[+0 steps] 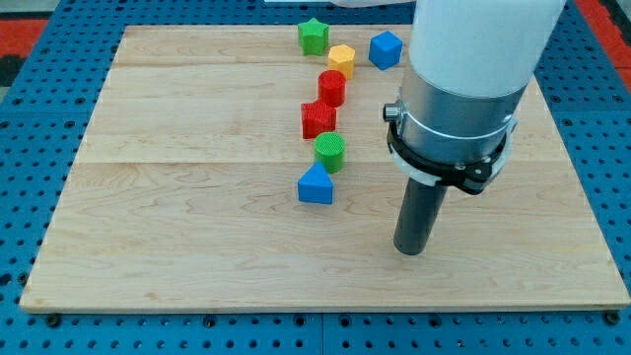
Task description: Move your arm to right side slightly
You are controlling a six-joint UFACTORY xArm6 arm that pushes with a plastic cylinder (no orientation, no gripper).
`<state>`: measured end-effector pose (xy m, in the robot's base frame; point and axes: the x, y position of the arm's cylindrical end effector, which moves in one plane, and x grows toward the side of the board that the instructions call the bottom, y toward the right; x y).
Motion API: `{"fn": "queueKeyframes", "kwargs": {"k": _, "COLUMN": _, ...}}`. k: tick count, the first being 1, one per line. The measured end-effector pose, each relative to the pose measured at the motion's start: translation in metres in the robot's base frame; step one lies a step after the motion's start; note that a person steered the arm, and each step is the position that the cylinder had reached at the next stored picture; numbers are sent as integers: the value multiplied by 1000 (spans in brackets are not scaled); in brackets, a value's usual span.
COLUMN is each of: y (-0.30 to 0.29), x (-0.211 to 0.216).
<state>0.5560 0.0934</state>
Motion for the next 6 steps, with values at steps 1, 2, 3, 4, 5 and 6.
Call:
{"fn": "queueKeyframes", "kwargs": {"k": 1, "y": 6, "x": 0}}
{"fn": "queueKeyframes", "kwargs": {"k": 2, "y": 11, "x": 0}}
{"fn": "queueKeyframes", "kwargs": {"k": 3, "y": 13, "x": 0}}
{"fn": "queueKeyframes", "kwargs": {"k": 4, "y": 14, "x": 0}}
{"fn": "queueKeyframes", "kwargs": {"k": 5, "y": 14, "x": 0}}
{"fn": "queueKeyframes", "kwargs": {"k": 6, "y": 14, "x": 0}}
